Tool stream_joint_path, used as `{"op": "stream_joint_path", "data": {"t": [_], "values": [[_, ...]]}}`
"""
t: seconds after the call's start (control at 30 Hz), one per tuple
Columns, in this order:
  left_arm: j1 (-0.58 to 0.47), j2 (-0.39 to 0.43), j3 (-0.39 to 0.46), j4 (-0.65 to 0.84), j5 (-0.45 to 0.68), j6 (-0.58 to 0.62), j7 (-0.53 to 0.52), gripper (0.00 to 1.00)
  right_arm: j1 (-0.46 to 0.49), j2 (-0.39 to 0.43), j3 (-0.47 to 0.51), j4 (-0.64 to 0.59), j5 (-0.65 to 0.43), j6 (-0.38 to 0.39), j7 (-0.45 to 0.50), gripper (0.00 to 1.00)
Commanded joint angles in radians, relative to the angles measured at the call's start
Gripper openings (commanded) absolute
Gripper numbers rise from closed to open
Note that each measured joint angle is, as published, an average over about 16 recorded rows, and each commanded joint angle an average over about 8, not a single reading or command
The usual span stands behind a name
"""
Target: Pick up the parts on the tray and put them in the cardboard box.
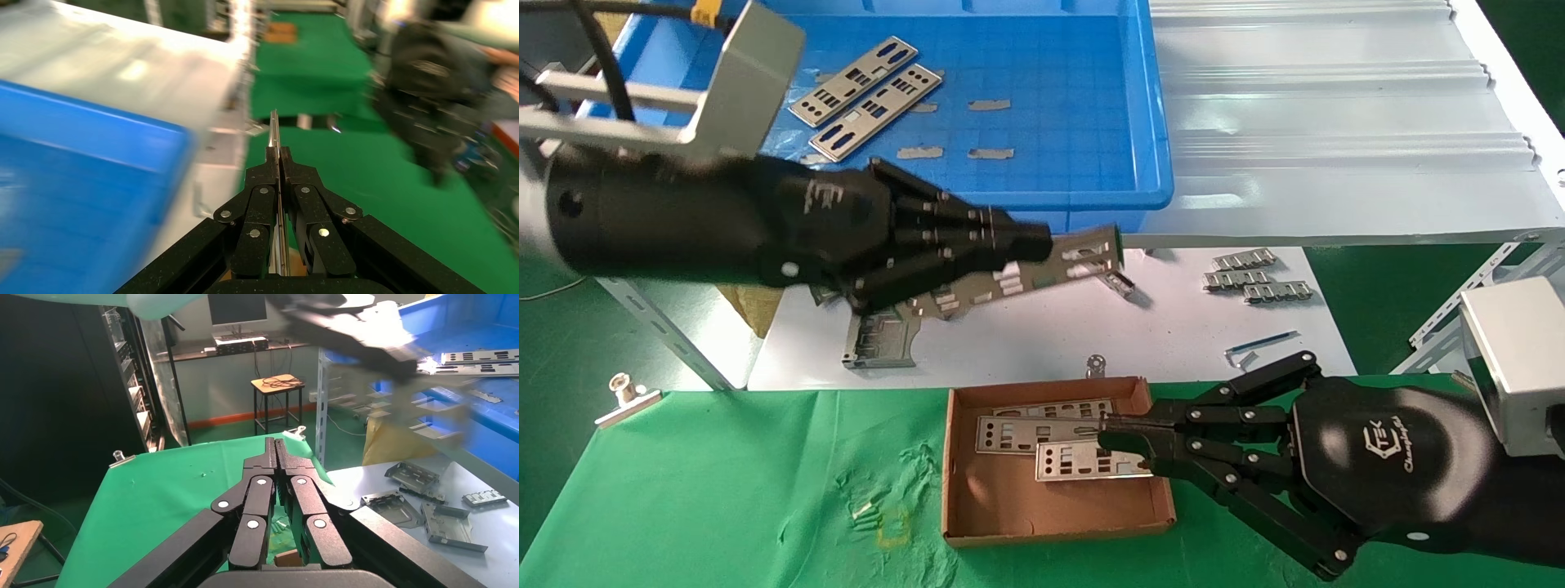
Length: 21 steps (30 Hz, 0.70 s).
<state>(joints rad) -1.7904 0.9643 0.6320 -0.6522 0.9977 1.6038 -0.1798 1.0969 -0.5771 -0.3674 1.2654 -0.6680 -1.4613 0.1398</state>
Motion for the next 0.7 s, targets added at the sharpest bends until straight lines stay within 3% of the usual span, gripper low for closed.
{"op": "stream_joint_path", "data": {"t": [0.03, 0.27, 0.7], "values": [[0.038, -0.050, 0.052, -0.136, -0.067, -0.004, -0.052, 0.00, 0.000, 0.000, 0.000, 0.000, 0.000, 0.000, 0.000, 1.00], [0.089, -0.066, 0.158, -0.174, -0.096, -0.025, -0.024, 0.00, 0.000, 0.000, 0.000, 0.000, 0.000, 0.000, 0.000, 1.00], [0.197, 0.121, 0.238, 0.039, 0.012, -0.173, 0.201, 0.00, 0.000, 0.000, 0.000, 0.000, 0.000, 0.000, 0.000, 1.00]]}}
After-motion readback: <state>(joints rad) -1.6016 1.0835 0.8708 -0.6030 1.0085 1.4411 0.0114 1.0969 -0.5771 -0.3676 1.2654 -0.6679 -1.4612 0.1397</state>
